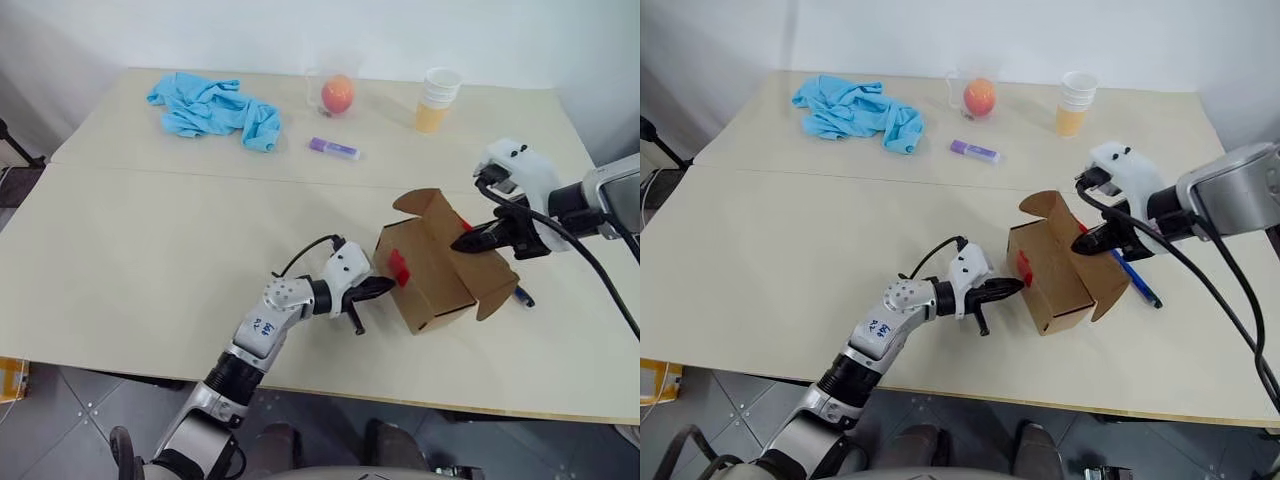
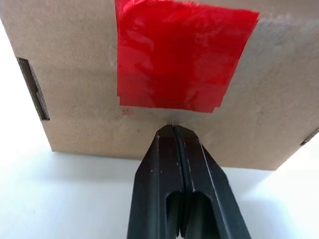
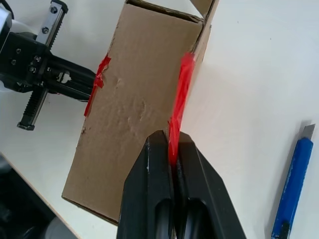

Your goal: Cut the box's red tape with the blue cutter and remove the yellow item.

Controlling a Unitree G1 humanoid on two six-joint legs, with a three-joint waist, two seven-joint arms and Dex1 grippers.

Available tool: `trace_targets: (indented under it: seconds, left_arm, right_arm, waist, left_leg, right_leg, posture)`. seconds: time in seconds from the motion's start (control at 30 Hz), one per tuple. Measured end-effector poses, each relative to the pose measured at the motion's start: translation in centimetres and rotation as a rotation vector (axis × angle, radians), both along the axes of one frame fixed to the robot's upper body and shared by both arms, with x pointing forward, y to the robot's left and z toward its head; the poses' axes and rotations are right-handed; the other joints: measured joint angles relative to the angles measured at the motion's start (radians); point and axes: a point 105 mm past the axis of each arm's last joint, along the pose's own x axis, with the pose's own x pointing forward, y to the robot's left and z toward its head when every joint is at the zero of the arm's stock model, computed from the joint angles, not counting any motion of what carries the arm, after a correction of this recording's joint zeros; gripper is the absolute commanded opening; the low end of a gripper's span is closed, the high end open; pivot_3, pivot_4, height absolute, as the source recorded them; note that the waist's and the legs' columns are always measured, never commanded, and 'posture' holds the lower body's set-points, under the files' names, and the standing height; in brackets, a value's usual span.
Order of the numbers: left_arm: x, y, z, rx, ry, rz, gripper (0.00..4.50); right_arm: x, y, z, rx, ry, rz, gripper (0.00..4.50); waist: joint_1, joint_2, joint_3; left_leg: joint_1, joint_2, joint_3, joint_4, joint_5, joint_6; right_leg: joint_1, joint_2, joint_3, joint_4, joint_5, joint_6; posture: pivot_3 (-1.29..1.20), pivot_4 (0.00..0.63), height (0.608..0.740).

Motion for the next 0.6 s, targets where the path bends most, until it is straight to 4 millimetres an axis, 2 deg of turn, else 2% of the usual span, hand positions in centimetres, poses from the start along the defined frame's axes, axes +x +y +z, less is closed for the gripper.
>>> trace_targets:
  seconds: [0.17,0.33,0.4,0.5,0.6]
  left_arm:
    - [-0.3,1.7,-0.7,0.070,0.030,-0.005,0.00]
    - [-1.1,4.2,0.4,0.147,0.070,-0.079,0.00]
    - [-1.7,4.9,1.9,0.127,0.097,-0.131,0.00]
    - [-3.0,5.6,5.4,0.069,0.106,-0.240,0.00]
    - [-3.3,5.0,7.6,-0.016,0.075,-0.275,0.00]
  right_arm:
    - [-0.1,1.0,-0.6,0.030,-0.003,0.003,0.03]
    - [0.1,1.2,-1.0,0.015,-0.010,-0.016,0.03]
    - [0.2,1.1,-1.0,0.007,-0.016,-0.026,0.03]
    - [0.2,1.2,-1.0,0.003,-0.021,-0.031,0.03]
    - [0.1,1.3,-1.0,0.001,-0.024,-0.034,0.03]
  waist:
    - [-0.002,0.000,0.000]
    - [-0.008,0.000,0.000]
    - [-0.011,0.000,0.000]
    - [-0.014,0.000,0.000]
    - [-0.015,-0.001,0.000]
  left_leg:
    - [0.000,0.001,0.000,0.000,0.000,0.000]
    - [-0.001,0.003,0.000,0.002,0.000,0.000]
    - [-0.002,0.003,0.000,0.004,0.000,0.000]
    - [-0.006,0.004,-0.002,0.008,0.000,0.000]
    - [-0.007,0.004,-0.003,0.009,0.000,0.000]
  right_leg:
    - [0.000,0.001,0.000,0.000,0.000,0.000]
    - [0.000,0.002,0.000,0.001,0.000,0.000]
    - [0.000,0.002,-0.001,0.001,0.000,-0.001]
    - [-0.001,0.002,-0.003,0.002,0.000,0.000]
    - [-0.001,0.002,-0.003,0.002,0.000,0.000]
  posture:
    - [0.00,0.150,0.740]
    - [0.00,0.150,0.740]
    - [0.00,0.150,0.740]
    - [0.00,0.150,0.740]
    - [0.00,0.150,0.740]
